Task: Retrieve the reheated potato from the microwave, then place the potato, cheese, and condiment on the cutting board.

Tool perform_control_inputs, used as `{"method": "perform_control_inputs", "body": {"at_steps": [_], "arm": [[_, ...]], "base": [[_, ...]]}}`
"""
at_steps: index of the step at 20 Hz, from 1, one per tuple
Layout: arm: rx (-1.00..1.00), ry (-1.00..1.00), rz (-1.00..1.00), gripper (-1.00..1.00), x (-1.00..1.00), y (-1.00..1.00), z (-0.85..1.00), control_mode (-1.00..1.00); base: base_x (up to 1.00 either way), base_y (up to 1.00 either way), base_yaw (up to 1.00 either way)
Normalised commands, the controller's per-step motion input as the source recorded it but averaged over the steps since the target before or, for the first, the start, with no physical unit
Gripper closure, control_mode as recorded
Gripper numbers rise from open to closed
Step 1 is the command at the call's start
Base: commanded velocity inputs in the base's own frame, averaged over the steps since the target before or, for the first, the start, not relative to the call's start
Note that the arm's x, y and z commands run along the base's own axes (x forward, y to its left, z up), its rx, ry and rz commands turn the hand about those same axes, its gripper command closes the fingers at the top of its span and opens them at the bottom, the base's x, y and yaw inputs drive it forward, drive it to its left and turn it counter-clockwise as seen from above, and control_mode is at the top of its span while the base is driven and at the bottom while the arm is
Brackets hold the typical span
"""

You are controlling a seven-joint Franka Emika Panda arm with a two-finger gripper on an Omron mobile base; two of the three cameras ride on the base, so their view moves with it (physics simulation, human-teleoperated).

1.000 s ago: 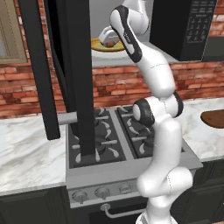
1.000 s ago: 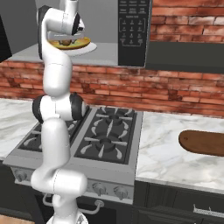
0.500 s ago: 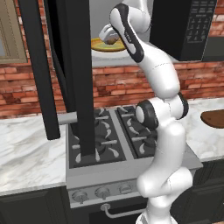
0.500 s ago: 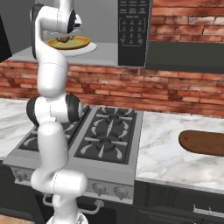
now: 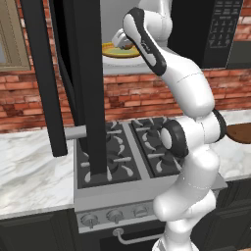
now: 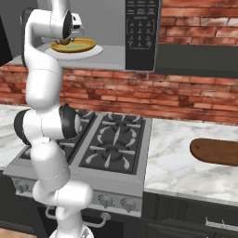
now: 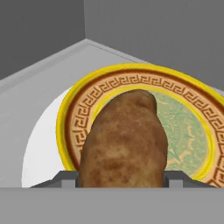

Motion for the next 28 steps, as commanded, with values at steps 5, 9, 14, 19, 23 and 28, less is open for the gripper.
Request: {"method": "perform_control_inputs", "body": {"at_steps": [5,9,14,19,23,28], "arm": [[0.04,-0.19,-0.06,1.0,-0.55,-0.05,-0.16,-1.0],[0.09,-0.01,-0.11,1.0,-0.38,-0.13,0.09,-1.0],[0.15,0.04,-0.1,1.0,-0.35,-0.18,0.31,-1.0],[0.14,0.0,-0.09,1.0,-0.49,-0.17,0.26,-1.0],[0.1,0.0,-0.12,1.0,-0.72,-0.17,0.04,-1.0],[0.0,0.0,-0.13,1.0,-0.75,-0.19,0.0,-1.0]], "base": [[0.0,0.0,0.0],[0.0,0.0,0.0],[0.0,0.0,0.0],[0.0,0.0,0.0],[0.0,0.0,0.0],[0.0,0.0,0.0]]}}
